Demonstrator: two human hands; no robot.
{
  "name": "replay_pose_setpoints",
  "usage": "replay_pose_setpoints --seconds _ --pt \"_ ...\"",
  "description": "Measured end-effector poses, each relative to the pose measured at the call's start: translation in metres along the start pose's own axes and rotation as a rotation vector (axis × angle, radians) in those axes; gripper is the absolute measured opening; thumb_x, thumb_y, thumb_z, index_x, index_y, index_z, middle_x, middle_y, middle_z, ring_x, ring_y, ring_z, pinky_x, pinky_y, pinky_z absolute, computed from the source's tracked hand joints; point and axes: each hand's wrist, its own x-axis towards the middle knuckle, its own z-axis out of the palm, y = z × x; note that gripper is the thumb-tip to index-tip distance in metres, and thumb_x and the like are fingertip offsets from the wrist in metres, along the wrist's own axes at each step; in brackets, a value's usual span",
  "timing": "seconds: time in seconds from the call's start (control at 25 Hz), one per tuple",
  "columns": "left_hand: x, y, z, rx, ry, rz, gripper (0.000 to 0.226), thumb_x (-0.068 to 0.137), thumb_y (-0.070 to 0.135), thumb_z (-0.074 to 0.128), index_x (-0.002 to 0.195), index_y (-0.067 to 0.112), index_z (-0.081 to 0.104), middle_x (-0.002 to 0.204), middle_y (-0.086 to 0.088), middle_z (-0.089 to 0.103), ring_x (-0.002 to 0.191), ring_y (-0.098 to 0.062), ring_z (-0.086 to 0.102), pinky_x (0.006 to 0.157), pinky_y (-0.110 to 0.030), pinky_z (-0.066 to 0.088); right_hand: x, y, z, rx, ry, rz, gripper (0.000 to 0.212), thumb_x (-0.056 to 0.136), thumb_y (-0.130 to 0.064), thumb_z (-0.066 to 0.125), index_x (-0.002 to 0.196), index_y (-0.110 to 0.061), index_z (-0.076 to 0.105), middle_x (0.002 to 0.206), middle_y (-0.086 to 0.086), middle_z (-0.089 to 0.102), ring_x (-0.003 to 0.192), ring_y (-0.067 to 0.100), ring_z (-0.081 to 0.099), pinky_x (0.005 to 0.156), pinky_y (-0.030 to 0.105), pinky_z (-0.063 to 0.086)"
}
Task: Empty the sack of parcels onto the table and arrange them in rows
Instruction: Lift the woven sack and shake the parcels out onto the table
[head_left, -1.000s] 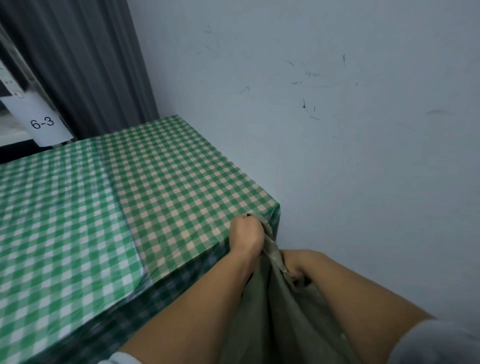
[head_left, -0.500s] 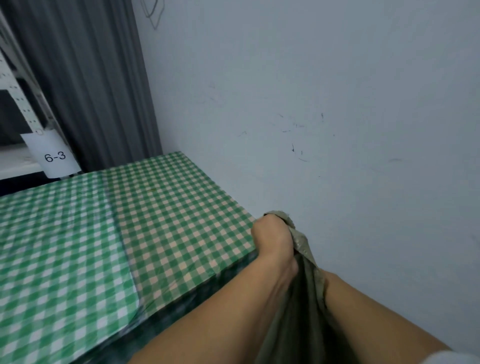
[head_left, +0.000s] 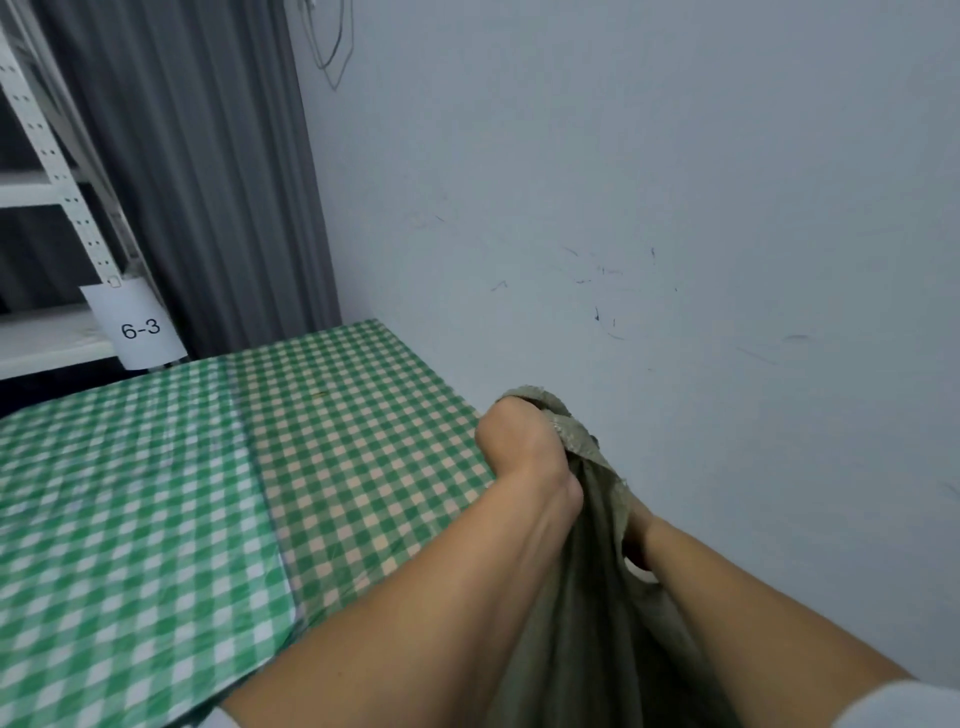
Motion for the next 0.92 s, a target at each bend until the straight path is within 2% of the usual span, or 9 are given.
replay_pose_setpoints --seconds 0.16,0.24,0.4,0.48,0.56,0.72,0.8,0.88,0.92 --pt "-0.008 0.015 0.002 0.11 -0.029 0.123 0.032 0.086 -0.008 0.035 0.07 0.008 0.057 0.066 -0.005 0.048 0.052 -0.017 0.04 0.052 -0.028 0.031 -0.033 -0.042 -0.004 0.15 -0.041 -0.039 0.035 0.107 -0.008 0.044 0.072 -0.005 0.05 0.077 0.008 0.05 0.069 0.021 0.045 0.064 0.027 0.044" --pt "-0.027 0.022 0.009 0.147 -0.102 0.146 0.028 0.087 -0.005 0.036 0.084 0.011 0.059 0.065 0.0 0.046 0.051 -0.015 0.04 0.049 -0.023 0.034 -0.051 -0.053 -0.006 0.133 -0.061 -0.104 0.038 0.106 -0.001 0.042 0.069 -0.006 0.048 0.074 0.007 0.047 0.066 0.02 0.041 0.051 0.019 0.043" --pt "-0.039 0.033 0.019 0.207 -0.172 0.091 0.018 0.096 0.006 0.042 0.096 0.011 0.059 0.078 -0.004 0.05 0.062 -0.019 0.048 0.057 -0.027 0.043 -0.053 -0.11 -0.014 -0.375 0.019 -0.288 0.043 0.106 -0.003 0.043 0.064 -0.013 0.039 0.072 0.007 0.041 0.082 0.023 0.044 0.06 0.022 0.034" --pt "-0.036 0.031 0.022 0.236 -0.214 0.15 0.036 0.093 0.004 0.04 0.122 0.011 0.06 0.105 -0.011 0.062 0.087 -0.028 0.063 0.082 -0.038 0.058 -0.054 -0.138 -0.02 -0.636 0.086 -0.433 0.043 0.105 -0.007 0.042 0.063 -0.013 0.039 0.078 0.009 0.049 0.078 0.022 0.046 0.058 0.028 0.031" --pt "-0.041 0.036 0.029 0.252 -0.241 0.192 0.049 0.09 0.002 0.04 0.136 0.013 0.054 0.117 -0.015 0.063 0.094 -0.03 0.065 0.085 -0.043 0.059 -0.058 -0.158 -0.031 -0.694 0.097 -0.548 0.038 0.1 -0.001 0.044 0.064 -0.011 0.042 0.079 0.011 0.051 0.073 0.022 0.046 0.061 0.033 0.032" --pt "-0.06 0.054 0.04 0.279 -0.327 0.196 0.024 0.086 -0.003 0.04 0.093 0.002 0.063 0.076 -0.014 0.061 0.064 -0.028 0.06 0.053 -0.03 0.053 -0.07 -0.179 -0.049 -0.369 0.08 -0.635 0.022 0.079 0.008 0.04 0.079 0.007 0.063 0.077 0.018 0.053 0.072 0.028 0.045 0.057 0.039 0.035" --pt "-0.071 0.055 0.043 0.349 -0.41 0.161 0.028 0.083 -0.001 0.04 0.097 -0.001 0.065 0.081 -0.019 0.065 0.069 -0.03 0.063 0.048 -0.027 0.051 -0.084 -0.193 -0.054 -0.212 0.043 -0.623 0.029 0.072 0.006 0.036 0.071 0.008 0.064 0.072 0.019 0.053 0.063 0.029 0.043 0.052 0.034 0.03" --pt "-0.081 0.053 0.045 0.392 -0.443 0.17 0.029 0.084 0.0 0.038 0.098 0.0 0.063 0.09 -0.021 0.066 0.069 -0.028 0.064 0.041 -0.023 0.045 -0.099 -0.204 -0.058 -0.18 0.03 -0.641 0.039 0.073 0.008 0.033 0.047 -0.009 0.057 0.055 0.013 0.046 0.047 0.023 0.036 0.048 0.024 0.025" --pt "-0.083 0.053 0.048 0.373 -0.444 0.19 0.028 0.086 -0.002 0.035 0.094 0.0 0.062 0.087 -0.02 0.068 0.066 -0.026 0.066 0.04 -0.021 0.044 -0.105 -0.207 -0.059 -0.164 0.022 -0.657 0.041 0.075 0.007 0.032 0.046 -0.013 0.052 0.051 0.01 0.042 0.04 0.019 0.032 0.043 0.019 0.023"
